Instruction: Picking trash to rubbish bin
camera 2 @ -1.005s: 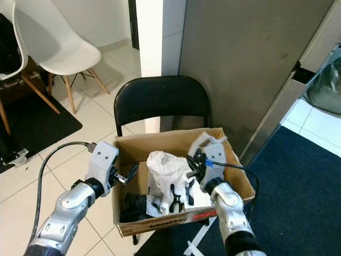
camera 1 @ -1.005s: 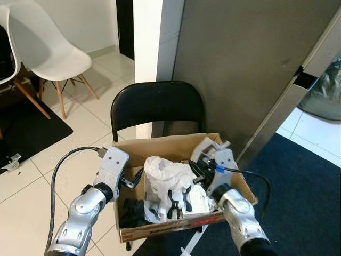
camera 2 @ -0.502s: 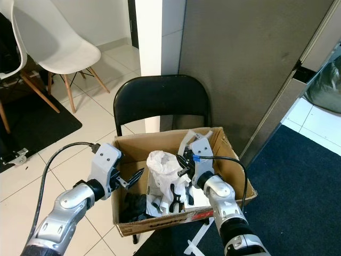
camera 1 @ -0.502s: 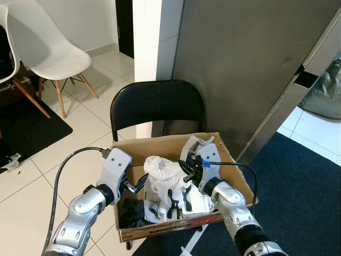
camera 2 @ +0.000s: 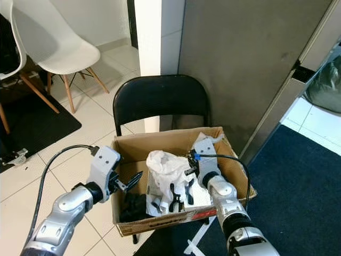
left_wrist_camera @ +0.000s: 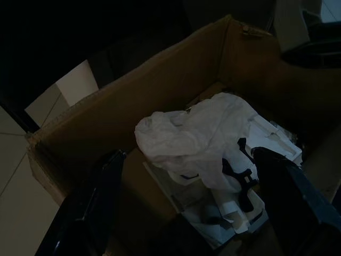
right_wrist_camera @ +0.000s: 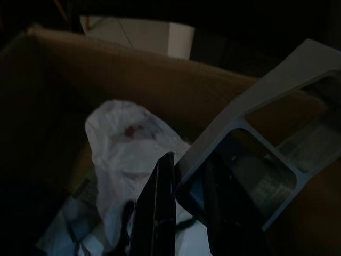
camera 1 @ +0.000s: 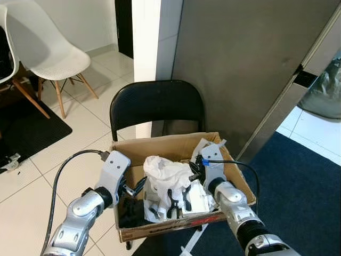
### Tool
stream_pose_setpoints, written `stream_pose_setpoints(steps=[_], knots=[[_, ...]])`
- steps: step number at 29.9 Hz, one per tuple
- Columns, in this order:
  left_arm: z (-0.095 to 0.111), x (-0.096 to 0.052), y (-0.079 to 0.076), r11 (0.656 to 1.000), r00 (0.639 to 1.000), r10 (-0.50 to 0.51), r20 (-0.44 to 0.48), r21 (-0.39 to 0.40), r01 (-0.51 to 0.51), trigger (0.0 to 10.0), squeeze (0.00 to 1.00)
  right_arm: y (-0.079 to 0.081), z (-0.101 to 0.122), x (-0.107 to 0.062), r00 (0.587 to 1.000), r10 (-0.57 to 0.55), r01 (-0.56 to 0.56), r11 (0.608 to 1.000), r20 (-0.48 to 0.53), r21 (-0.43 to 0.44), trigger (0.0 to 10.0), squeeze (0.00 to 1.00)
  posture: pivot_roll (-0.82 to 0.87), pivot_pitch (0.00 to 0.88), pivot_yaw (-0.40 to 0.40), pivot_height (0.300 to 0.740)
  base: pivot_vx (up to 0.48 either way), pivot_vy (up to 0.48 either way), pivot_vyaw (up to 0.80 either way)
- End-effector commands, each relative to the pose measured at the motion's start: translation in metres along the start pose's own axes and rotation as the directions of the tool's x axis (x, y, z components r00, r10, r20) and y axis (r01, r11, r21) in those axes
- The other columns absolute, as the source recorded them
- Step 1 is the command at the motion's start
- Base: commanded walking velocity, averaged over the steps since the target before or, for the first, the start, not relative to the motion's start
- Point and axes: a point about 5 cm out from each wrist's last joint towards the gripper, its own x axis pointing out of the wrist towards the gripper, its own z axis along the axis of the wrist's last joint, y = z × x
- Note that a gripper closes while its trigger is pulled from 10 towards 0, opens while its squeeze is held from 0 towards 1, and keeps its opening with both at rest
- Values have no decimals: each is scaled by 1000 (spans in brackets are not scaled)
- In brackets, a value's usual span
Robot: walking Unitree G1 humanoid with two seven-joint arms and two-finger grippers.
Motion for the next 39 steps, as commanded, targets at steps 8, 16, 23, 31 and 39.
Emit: stream_pose_setpoints(steps=[8, 16, 23, 31, 39], knots=[[-2, -5, 5, 1000, 1000, 8, -23, 17, -8, 10000, 0, -6, -22, -8, 991, -44, 40, 999, -128, -32, 10000, 0, 24, 100, -65, 740, 0, 0, 0], [-2, -5, 7, 1000, 1000, 17, -26, 20, -16, 10000, 0, -9, -25, -10, 988, -58, 54, 998, -141, -32, 10000, 0, 22, 99, -63, 740, 0, 0, 0], [-1, -5, 8, 1000, 1000, 18, -23, 21, -18, 10000, 0, -7, -29, -10, 986, -37, 38, 999, -164, 3, 10000, 984, 23, 97, -64, 740, 0, 0, 0], [-1, -5, 8, 1000, 1000, 20, -23, 22, -19, 10000, 0, -8, -33, -12, 980, -69, 63, 997, -187, -37, 10000, 0, 23, 96, -63, 740, 0, 0, 0], [-6, -4, 12, 996, 995, 85, -52, 30, -84, 10000, 0, -14, -31, -14, 983, -102, 101, 995, -155, -10, 10000, 0, 21, 95, -59, 740, 0, 0, 0]])
